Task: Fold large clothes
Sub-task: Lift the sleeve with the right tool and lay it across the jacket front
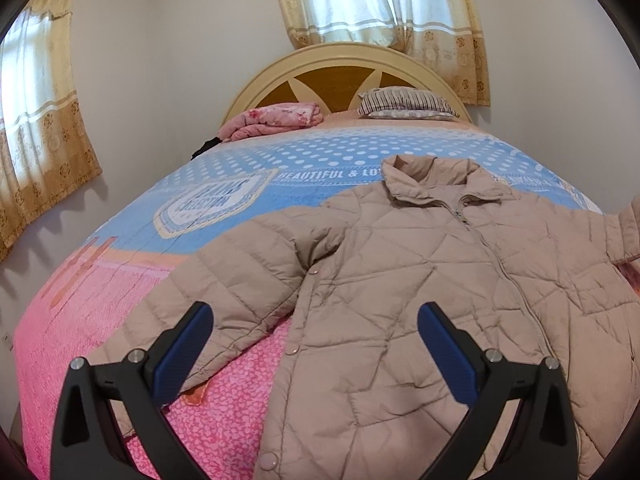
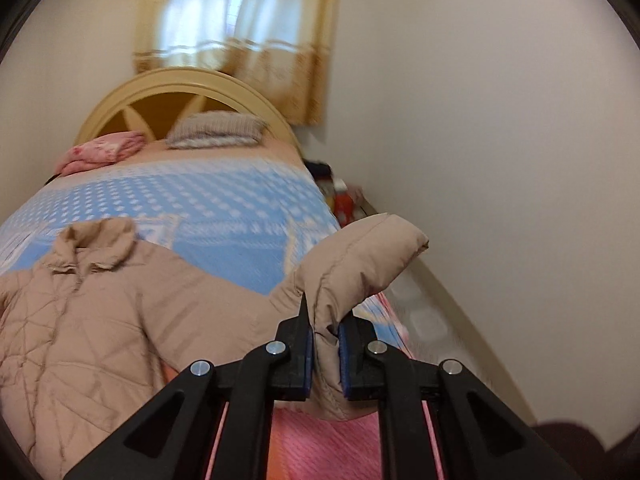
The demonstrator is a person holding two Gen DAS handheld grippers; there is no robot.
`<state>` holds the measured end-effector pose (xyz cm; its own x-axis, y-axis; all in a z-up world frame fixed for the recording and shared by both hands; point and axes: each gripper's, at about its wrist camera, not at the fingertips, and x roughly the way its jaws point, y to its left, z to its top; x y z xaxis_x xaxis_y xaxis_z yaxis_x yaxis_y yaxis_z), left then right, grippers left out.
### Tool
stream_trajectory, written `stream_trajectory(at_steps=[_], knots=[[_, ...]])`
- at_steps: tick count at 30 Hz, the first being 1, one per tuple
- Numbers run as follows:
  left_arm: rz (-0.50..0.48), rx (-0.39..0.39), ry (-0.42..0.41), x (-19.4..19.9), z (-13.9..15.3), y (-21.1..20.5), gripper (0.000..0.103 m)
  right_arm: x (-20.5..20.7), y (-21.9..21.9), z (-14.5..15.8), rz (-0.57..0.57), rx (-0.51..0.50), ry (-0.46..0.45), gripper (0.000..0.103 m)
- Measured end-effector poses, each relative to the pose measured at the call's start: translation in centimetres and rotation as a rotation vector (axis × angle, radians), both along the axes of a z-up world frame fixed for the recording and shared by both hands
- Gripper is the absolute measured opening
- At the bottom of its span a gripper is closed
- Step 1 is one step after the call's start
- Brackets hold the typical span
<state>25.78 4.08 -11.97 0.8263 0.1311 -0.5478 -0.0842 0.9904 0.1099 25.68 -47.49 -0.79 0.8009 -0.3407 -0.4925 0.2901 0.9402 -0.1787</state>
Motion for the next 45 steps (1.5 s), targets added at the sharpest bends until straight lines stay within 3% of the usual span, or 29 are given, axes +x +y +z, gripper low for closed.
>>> stream_trajectory(at_steps=[10,19,25,38,45], knots=[[0.003,-0.005,0.019,-0.4,-0.9,0.8,0.103,2.3,12.6,5.4,0.254,-0.197,-0.097,0.008],[0.021,-0.015,0.019,-0.4,-1.0,2.4,0.103,3.6,21.7,4.8,0.456,-0.289,-0.120,0.008],[0.034,-0.009,0.023,-0.4,-1.2,3.2,0.103,4.1,28.2,0.3,0.610,-0.355,-0.088,0.007],[0.093,0.041,0.025,-0.3,-0.6,5.9,0.103,5.8,37.0,-13.2,0.785,-0.254,0.095,0.007],[0.093,0.055,0.022,0.7,0.0,5.6,0.103,5.8,38.8,-17.5,0.822,-0.198,0.180,0.007]])
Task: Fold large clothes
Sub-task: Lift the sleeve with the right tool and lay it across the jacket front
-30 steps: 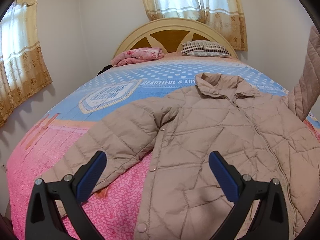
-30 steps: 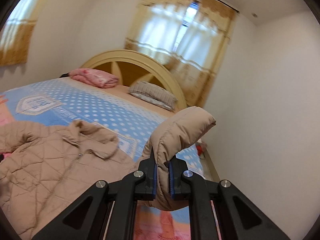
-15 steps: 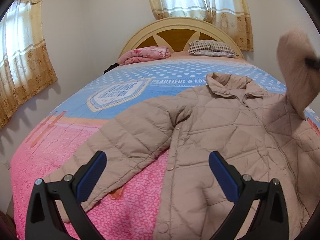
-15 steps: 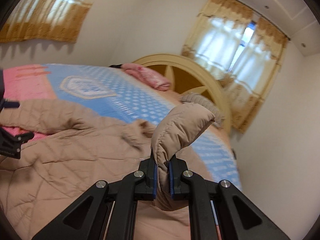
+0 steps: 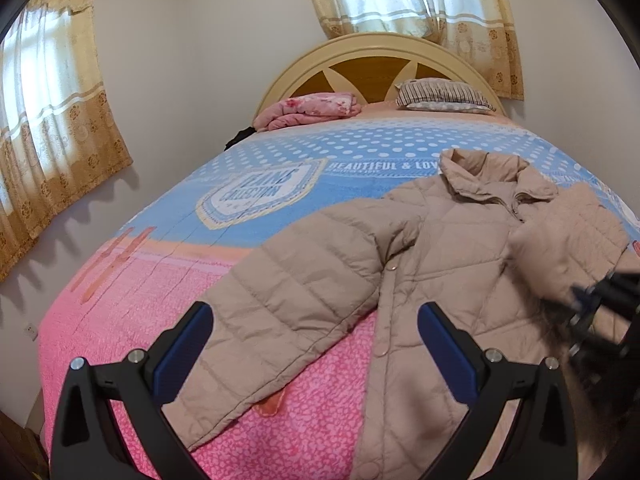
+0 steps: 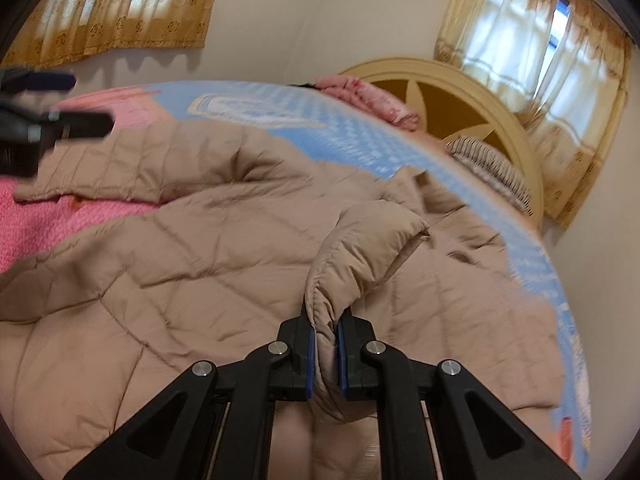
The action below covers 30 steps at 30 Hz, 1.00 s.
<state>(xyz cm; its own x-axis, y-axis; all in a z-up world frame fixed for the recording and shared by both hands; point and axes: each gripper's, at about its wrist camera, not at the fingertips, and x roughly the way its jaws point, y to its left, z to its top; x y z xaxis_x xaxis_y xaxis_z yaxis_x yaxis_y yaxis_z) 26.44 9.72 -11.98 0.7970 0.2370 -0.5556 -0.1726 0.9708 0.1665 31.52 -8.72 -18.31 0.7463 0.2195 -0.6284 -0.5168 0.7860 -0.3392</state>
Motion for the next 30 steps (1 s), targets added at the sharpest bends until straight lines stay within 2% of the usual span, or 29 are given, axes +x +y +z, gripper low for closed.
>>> stream_trajectory(at_steps=[3,5,6,8,9,10,13,15,17,18,19,23,25,26,28,30], knots=[[-0.021,0.009,-0.006,0.4,0.5,-1.0,0.103,0.0,0.5,-0.9,0.007,0.002,0.031,0.007],[-0.034,0.016,-0.014,0.7,1.0,-1.8,0.103,0.4,0.7,-1.5,0.013,-0.012,0.090,0.008],[-0.039,0.017,-0.016,0.8,1.2,-2.0,0.103,0.3,0.7,-1.4,0.019,-0.003,0.096,0.011],[-0.046,0.015,-0.023,1.0,1.8,-2.4,0.103,-0.4,0.4,-0.7,0.052,0.039,0.123,0.030],[-0.046,0.016,-0.028,1.0,2.0,-2.5,0.103,-1.0,0.1,-0.1,0.088,0.084,0.157,0.061],[-0.045,0.018,-0.036,1.1,2.4,-2.6,0.103,-1.6,-0.4,0.6,0.112,0.125,0.170,0.072],[-0.041,0.009,-0.055,1.3,3.2,-2.6,0.103,-3.7,-2.5,3.2,0.131,0.206,0.156,0.072],[-0.035,-0.006,-0.057,1.7,3.4,-3.0,0.103,-3.7,-4.8,4.7,0.061,0.273,0.140,0.071],[-0.046,-0.037,-0.053,2.2,3.4,-3.8,0.103,-2.3,-6.3,4.7,-0.041,0.283,0.165,0.050],[-0.053,-0.046,-0.051,2.4,3.5,-4.4,0.103,-1.1,-7.1,4.0,-0.122,0.240,0.172,0.028],[-0.062,-0.056,-0.051,2.6,3.4,-5.4,0.103,-0.2,-7.4,3.1,-0.157,0.214,0.187,0.022],[-0.132,-0.107,-0.007,4.2,2.3,-9.1,0.103,1.9,-6.8,-1.6,-0.204,0.125,0.317,0.019],[-0.140,-0.120,0.020,5.3,1.2,-10.2,0.103,1.7,-6.6,-1.9,-0.200,0.120,0.318,0.019],[-0.142,-0.110,0.036,5.9,0.4,-10.8,0.103,1.6,-7.0,-1.6,-0.197,0.153,0.338,0.019],[-0.107,-0.024,0.056,7.0,-1.5,-12.0,0.103,1.3,-9.0,-0.4,-0.213,0.250,0.371,0.019],[-0.079,0.077,0.108,8.1,-4.1,-12.7,0.103,1.0,-11.6,1.2,-0.256,0.333,0.344,0.019]])
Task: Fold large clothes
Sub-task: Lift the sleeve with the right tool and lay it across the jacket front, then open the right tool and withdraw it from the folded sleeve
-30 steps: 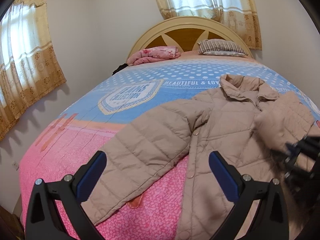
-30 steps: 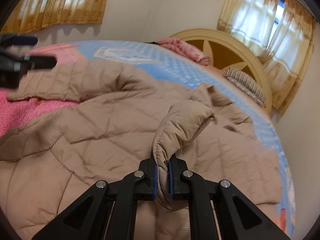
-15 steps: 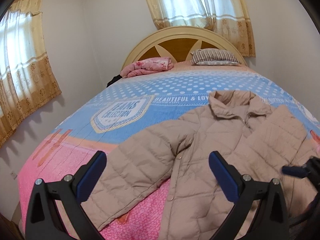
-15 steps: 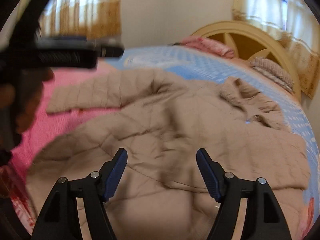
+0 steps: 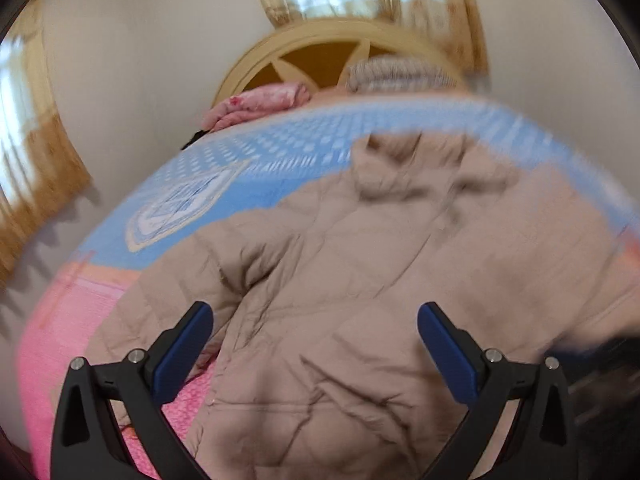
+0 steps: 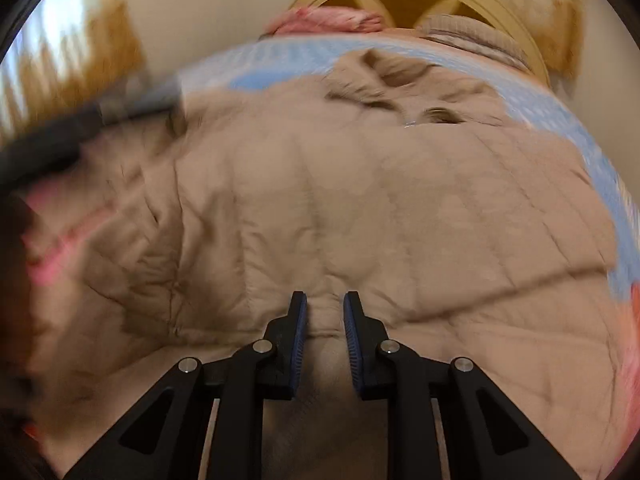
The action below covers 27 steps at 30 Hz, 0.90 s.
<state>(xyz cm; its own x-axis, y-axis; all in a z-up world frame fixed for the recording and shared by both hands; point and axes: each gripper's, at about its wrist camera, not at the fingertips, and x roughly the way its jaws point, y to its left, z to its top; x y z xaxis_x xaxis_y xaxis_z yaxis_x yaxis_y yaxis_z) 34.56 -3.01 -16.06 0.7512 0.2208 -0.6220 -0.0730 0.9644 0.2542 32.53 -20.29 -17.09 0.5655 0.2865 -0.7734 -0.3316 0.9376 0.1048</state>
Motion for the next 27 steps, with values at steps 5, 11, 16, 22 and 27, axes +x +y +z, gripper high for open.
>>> stream_trajectory(at_steps=[5,11,16,22,27], knots=[[0.020,0.083,0.104,1.3,-3.9,-0.1,0.103,3.3,-8.3,4.6,-0.261,0.061,-0.109,0.020],[0.020,0.070,0.110,1.4,-4.6,0.3,0.103,12.1,-13.8,2.6,-0.416,0.074,-0.079,0.020],[0.022,0.052,0.109,1.3,-5.2,0.1,0.103,15.2,-14.6,-1.7,-0.401,0.032,0.008,0.020],[0.024,0.047,0.103,1.3,-5.4,0.1,0.103,14.8,-14.7,-4.0,-0.380,0.015,-0.014,0.020],[0.028,0.022,0.109,1.3,-5.5,0.4,0.103,15.6,-15.0,-3.8,-0.368,0.009,0.010,0.020]])
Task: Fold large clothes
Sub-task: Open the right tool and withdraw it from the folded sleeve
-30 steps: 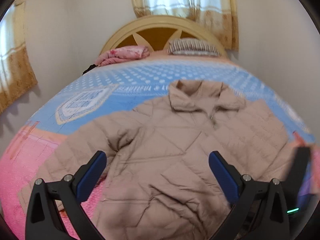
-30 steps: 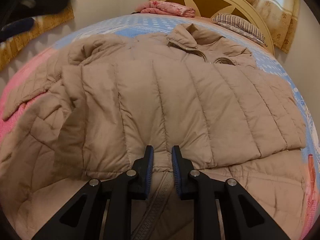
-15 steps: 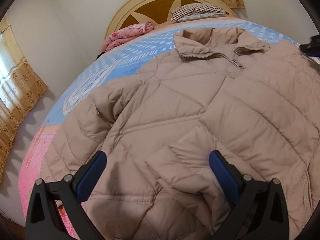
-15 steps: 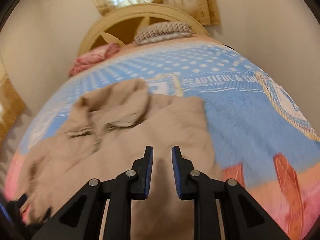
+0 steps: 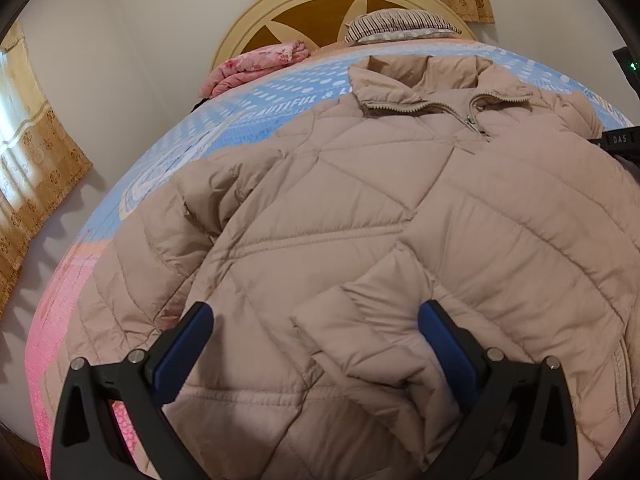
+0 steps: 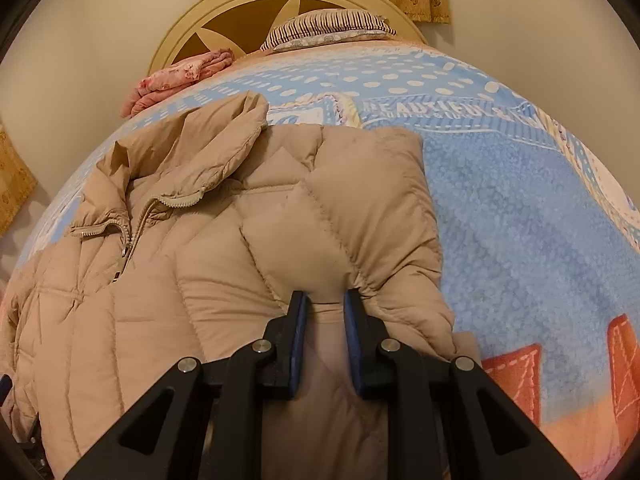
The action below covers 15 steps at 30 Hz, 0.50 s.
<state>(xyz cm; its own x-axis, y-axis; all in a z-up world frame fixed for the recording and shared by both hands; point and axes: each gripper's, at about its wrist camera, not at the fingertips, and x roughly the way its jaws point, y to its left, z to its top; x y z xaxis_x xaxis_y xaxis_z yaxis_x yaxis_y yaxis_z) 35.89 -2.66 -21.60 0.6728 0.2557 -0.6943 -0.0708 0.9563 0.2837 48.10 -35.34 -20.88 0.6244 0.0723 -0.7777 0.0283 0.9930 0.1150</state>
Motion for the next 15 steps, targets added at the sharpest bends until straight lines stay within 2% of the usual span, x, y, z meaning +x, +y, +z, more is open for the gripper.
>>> stream_trajectory(at_steps=[2,5,6,7,8,11,15], knots=[[0.002,-0.019,0.003,0.0,0.0,0.3,0.103,-0.5,0.3,1.6,-0.016,-0.035,0.023,0.020],[0.003,-0.038,0.005,0.1,0.0,0.5,0.103,-3.4,1.4,5.4,-0.023,0.025,-0.046,0.022],[0.003,-0.042,0.005,0.1,0.0,0.6,0.103,-4.3,2.2,6.1,0.003,0.033,-0.063,0.030],[0.003,-0.045,0.005,0.1,0.0,0.6,0.103,-5.6,3.7,7.0,0.058,0.035,-0.089,0.043],[0.004,-0.047,0.004,0.1,0.0,0.6,0.103,-6.6,5.4,7.2,0.115,0.015,-0.103,0.048],[0.005,-0.054,0.001,0.0,0.0,0.7,0.103,-7.7,8.7,5.2,0.204,-0.051,-0.083,0.051],[0.006,-0.074,-0.001,0.0,0.1,1.1,0.103,-7.3,9.7,0.8,0.214,-0.066,-0.001,0.051]])
